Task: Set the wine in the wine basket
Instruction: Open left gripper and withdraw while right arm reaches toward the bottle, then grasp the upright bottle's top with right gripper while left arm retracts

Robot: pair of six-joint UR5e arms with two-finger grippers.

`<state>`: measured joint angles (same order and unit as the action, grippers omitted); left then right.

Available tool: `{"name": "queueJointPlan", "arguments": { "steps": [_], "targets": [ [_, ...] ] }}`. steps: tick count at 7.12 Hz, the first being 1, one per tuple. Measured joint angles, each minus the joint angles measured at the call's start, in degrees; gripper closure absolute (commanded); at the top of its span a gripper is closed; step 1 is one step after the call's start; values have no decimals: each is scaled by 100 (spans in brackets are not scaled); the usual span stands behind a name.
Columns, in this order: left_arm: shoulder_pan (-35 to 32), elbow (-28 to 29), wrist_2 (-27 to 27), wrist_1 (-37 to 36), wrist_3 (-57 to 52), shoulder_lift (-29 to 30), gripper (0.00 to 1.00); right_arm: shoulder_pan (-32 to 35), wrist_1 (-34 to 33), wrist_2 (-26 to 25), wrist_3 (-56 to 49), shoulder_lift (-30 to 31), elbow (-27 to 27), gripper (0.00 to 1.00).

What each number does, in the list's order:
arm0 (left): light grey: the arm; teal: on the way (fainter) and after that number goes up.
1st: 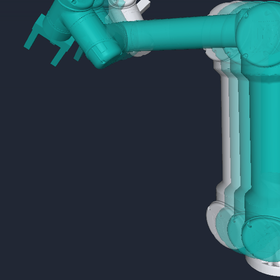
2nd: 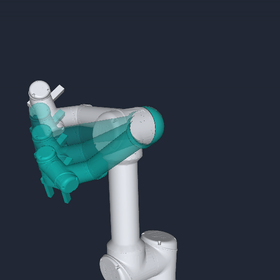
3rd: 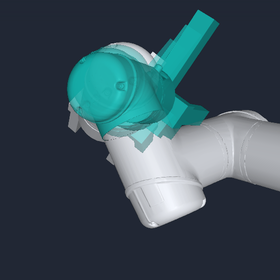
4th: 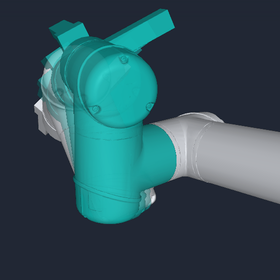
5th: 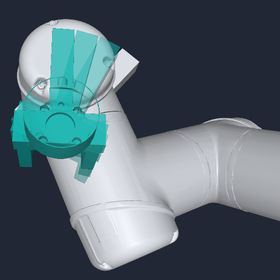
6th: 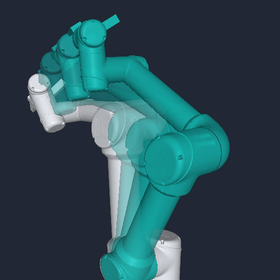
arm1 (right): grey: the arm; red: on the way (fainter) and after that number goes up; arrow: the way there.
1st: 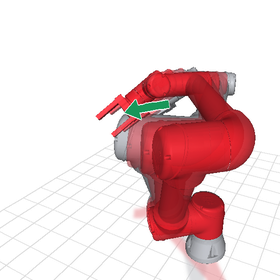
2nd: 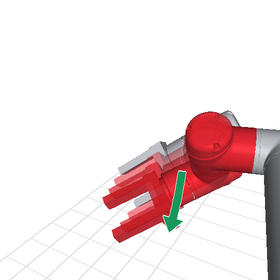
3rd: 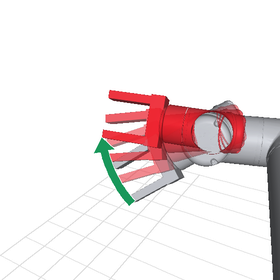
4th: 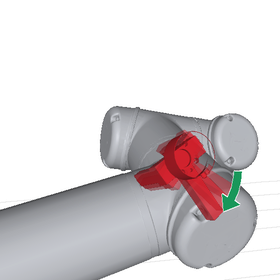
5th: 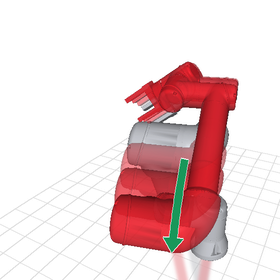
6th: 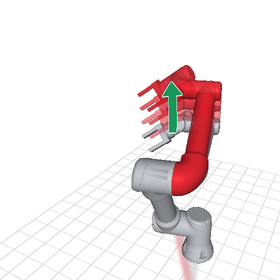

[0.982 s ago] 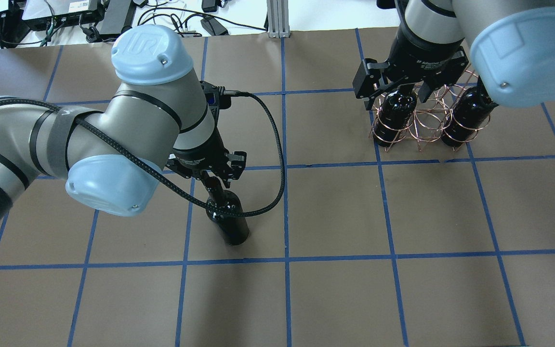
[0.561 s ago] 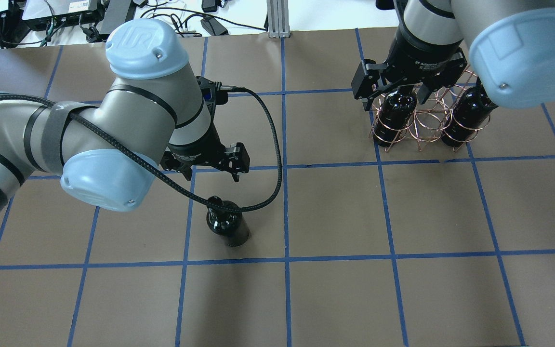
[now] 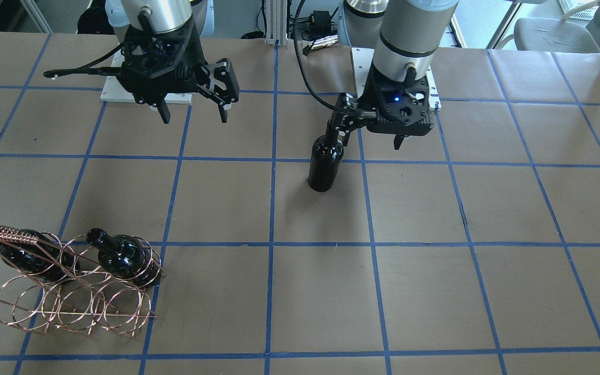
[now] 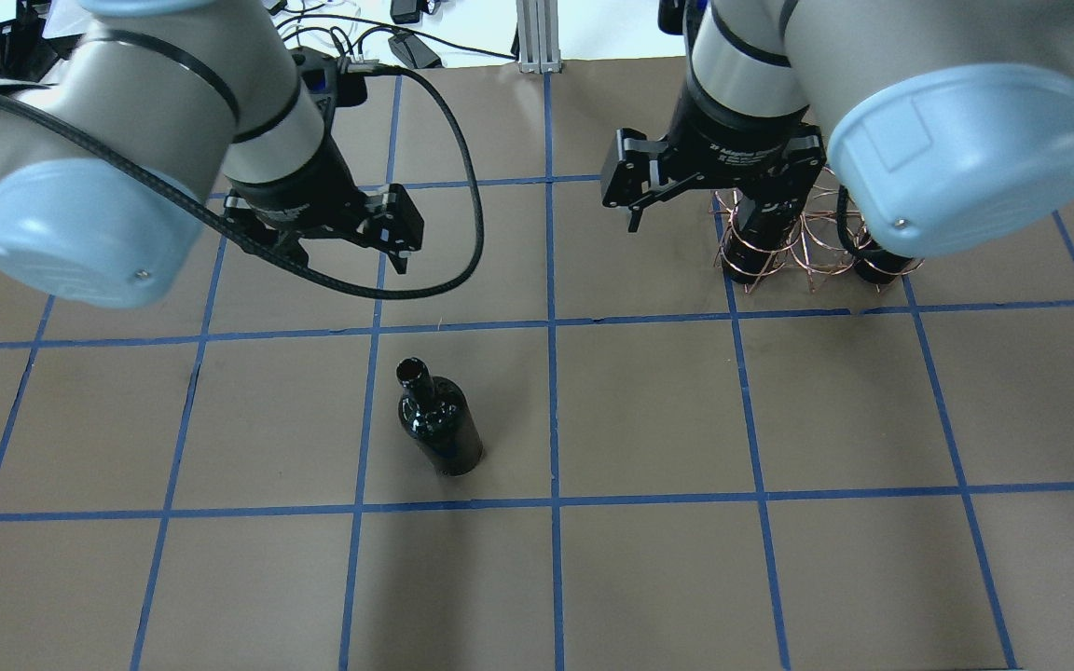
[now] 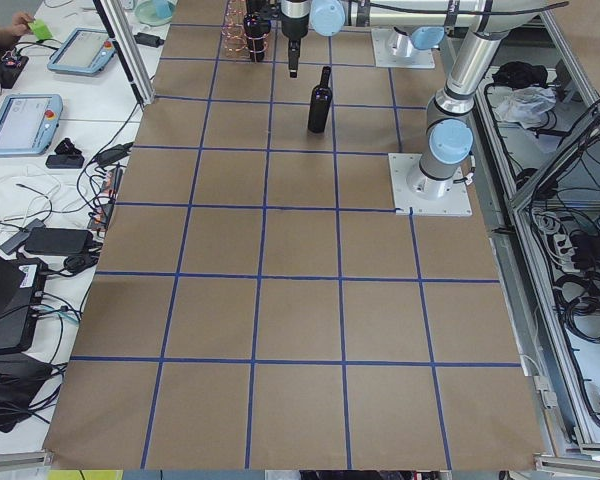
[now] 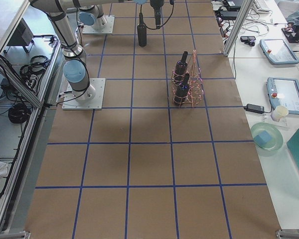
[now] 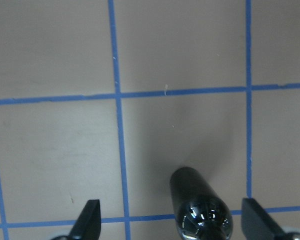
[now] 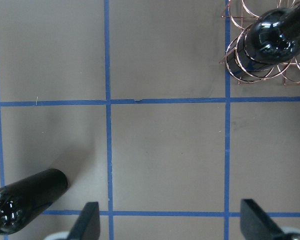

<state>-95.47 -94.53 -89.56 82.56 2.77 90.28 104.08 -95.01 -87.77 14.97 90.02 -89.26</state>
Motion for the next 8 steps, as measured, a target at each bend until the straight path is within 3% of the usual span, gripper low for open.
{"name": "queueJointPlan", "arguments": {
  "steps": [4, 8],
  "targets": [
    [1548, 161, 3, 7, -1367, 12, 0, 1404, -259, -148, 1692, -299, 24, 0],
    [2153, 166, 64, 13, -1989, 29, 0, 2599, -877, -393, 3044, -1223, 240, 4]
  ]
}}
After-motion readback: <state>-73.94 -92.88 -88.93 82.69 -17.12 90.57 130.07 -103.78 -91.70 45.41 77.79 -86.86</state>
